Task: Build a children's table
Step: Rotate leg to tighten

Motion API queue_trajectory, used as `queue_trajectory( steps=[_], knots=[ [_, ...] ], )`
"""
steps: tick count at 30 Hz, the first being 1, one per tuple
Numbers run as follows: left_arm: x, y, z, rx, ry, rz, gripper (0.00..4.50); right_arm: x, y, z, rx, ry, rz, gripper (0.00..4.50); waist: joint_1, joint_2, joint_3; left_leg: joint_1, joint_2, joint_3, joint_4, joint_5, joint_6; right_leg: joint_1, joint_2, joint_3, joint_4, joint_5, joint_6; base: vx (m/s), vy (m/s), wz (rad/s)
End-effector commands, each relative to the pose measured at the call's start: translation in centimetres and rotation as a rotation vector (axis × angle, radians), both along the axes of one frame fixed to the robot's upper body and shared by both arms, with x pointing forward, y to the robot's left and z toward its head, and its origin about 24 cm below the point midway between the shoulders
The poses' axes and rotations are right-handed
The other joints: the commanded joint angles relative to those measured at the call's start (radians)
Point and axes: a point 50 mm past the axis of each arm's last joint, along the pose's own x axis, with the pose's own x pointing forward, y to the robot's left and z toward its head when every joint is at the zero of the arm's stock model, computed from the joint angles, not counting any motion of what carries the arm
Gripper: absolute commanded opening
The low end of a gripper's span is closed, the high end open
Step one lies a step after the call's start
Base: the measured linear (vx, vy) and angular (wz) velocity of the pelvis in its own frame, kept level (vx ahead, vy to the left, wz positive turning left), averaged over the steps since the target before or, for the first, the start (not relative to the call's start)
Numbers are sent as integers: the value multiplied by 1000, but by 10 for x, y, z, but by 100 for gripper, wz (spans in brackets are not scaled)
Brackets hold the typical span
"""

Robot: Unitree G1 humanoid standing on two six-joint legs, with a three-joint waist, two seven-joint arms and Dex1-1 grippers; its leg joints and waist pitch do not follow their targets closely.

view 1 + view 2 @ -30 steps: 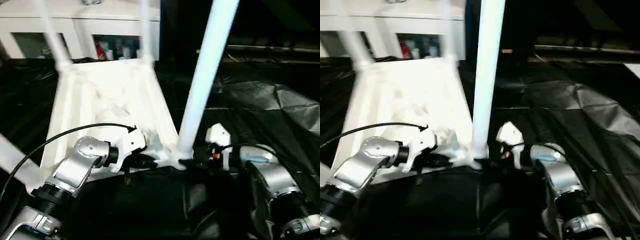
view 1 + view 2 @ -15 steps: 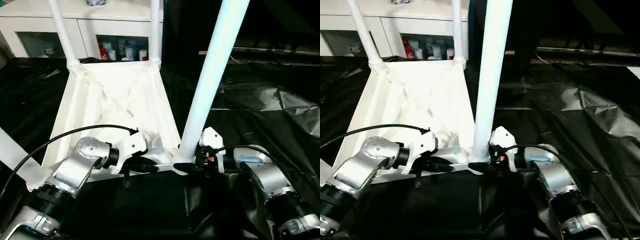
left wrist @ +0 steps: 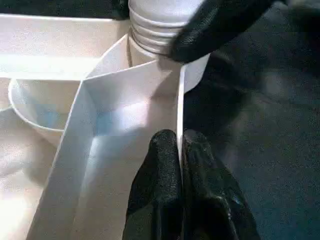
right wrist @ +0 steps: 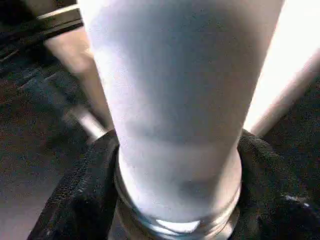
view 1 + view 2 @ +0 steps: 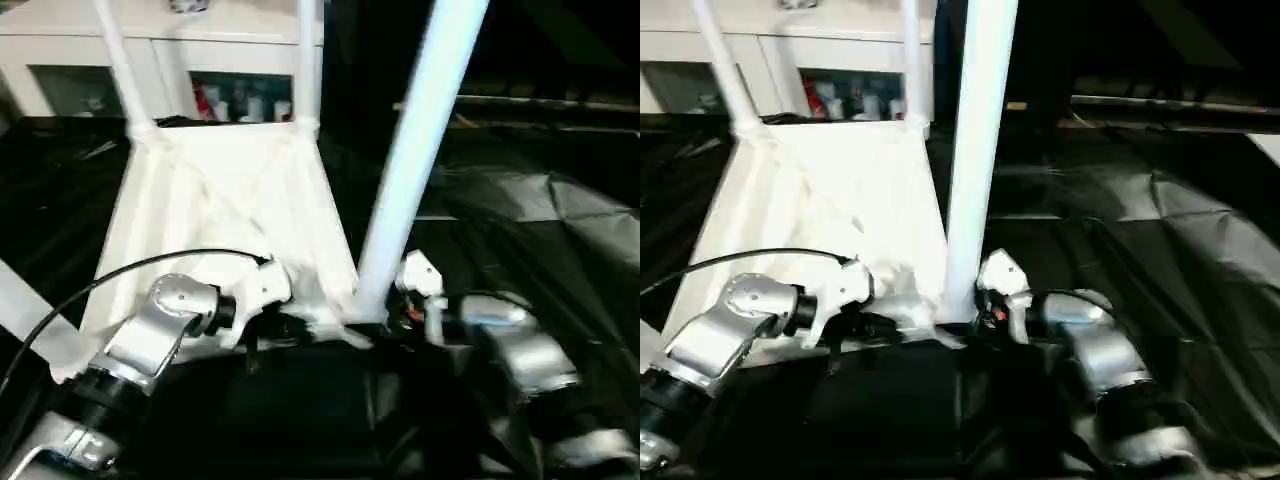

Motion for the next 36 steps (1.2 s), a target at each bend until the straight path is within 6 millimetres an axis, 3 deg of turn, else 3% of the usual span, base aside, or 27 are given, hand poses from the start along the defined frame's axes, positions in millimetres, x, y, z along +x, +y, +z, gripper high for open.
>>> queue_trajectory(
  steps=[1,2,3,7,13,15,17,19,21,23,24,28,30,36],
  knots=[
    [6,-10,-13,8,1,137,0,16,-11,1,25,11,-255,275,-3,-1,-56,17,17,-5,-70,-318,-29,37,-50,38,-88,-379,-168,0,0,0],
    [9,-14,-13,3,-3,172,0,18,-8,-1,3,1,-294,275,-7,-2,-58,11,16,-8,-72,-314,-29,45,-52,36,-88,-386,-157,0,0,0],
    [12,-21,-15,-5,-7,219,0,21,-3,-3,-33,-13,-355,275,-11,-4,-55,5,13,-8,-73,-309,-32,44,-50,35,-90,-397,-142,0,0,0],
    [19,-44,-14,-27,-30,291,0,26,10,-13,-159,-3,-505,275,-13,-10,-59,11,8,-6,-66,-307,-19,37,-53,34,-103,-463,-109,0,0,0],
    [19,-53,-18,-5,-36,287,0,28,19,-11,-85,5,-478,275,-13,-9,-59,6,12,-5,-68,-303,8,37,-50,34,-97,-397,-118,0,0,0],
    [19,-52,-18,-1,-34,289,0,30,19,-7,-35,1,-483,330,-11,-6,-59,7,13,-6,-70,-314,9,37,-50,34,-96,-393,-125,0,0,0],
    [20,-50,-19,2,-36,294,0,31,20,-4,-3,-7,-479,344,-11,-7,-59,6,12,-5,-70,-320,11,36,-50,34,-97,-395,-126,0,0,0],
    [20,-44,-18,8,-41,275,0,33,16,6,14,-59,-426,351,-11,-7,-59,5,13,-7,-71,-320,12,39,-51,33,-97,-396,-125,0,0,0],
    [19,-40,-17,6,-42,254,0,32,14,10,18,-76,-361,387,-11,-6,-59,4,13,-6,-70,-317,15,39,-50,34,-96,-385,-130,0,0,0],
    [18,-36,-15,0,-41,223,0,28,11,15,25,-88,-256,390,-8,-8,-60,2,13,-6,-69,-311,26,43,-50,34,-96,-379,-128,0,0,0],
    [15,-30,-12,-3,-30,178,0,19,5,20,19,-95,-96,390,-8,-8,-61,2,13,-5,-68,-296,34,47,-48,34,-94,-357,-132,0,0,0],
    [10,-25,-10,-3,-17,108,0,6,-5,22,-18,-97,66,390,2,-8,-62,-2,17,-4,-67,-254,52,47,-50,35,-88,-313,-145,0,0,0],
    [0,-19,-6,-20,-1,-23,0,-5,-18,24,-49,-77,179,390,5,-5,-64,2,19,-3,-65,-230,52,47,-49,36,-84,-268,-169,0,0,0],
    [-19,-11,2,-60,70,-223,0,-15,-28,24,-93,-33,290,390,4,-1,-68,3,21,-1,-62,-197,62,48,-44,37,-64,-143,-230,0,0,0]
  ],
)
